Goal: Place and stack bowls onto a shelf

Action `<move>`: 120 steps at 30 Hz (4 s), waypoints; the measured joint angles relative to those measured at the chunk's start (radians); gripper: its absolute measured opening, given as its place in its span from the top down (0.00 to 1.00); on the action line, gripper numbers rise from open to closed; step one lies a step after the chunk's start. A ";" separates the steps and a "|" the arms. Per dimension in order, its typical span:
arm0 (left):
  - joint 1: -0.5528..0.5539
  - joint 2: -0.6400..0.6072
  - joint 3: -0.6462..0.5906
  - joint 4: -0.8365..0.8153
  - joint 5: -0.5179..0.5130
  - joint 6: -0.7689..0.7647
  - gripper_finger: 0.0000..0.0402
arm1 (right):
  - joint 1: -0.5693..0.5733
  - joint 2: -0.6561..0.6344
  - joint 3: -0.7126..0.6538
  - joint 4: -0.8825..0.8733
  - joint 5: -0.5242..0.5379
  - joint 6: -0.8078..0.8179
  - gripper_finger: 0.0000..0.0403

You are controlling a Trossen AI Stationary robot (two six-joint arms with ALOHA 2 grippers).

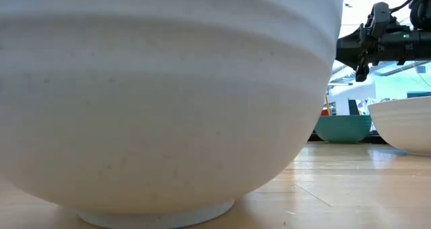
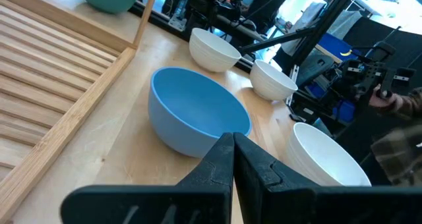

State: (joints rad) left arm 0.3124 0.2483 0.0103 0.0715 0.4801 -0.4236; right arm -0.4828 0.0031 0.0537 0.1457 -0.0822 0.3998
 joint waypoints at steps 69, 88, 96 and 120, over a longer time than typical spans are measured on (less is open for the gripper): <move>0.001 0.002 0.000 0.064 -0.177 -0.356 0.79 | 0.000 0.000 0.000 0.029 0.066 0.065 0.81; 0.001 0.044 0.583 -0.563 -0.311 0.193 0.73 | 0.000 0.000 0.000 0.213 0.080 -0.024 0.81; 0.001 0.170 0.975 -1.102 -0.579 0.220 0.73 | 0.000 0.000 0.000 0.225 0.079 -0.027 0.81; 0.055 0.722 1.110 -1.526 -0.768 -0.097 0.73 | 0.000 0.000 0.000 0.248 0.080 -0.026 0.81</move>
State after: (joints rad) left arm 0.3675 0.9700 1.1206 -1.4544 -0.2877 -0.5201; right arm -0.4828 0.0032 0.0539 0.3935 -0.0021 0.3737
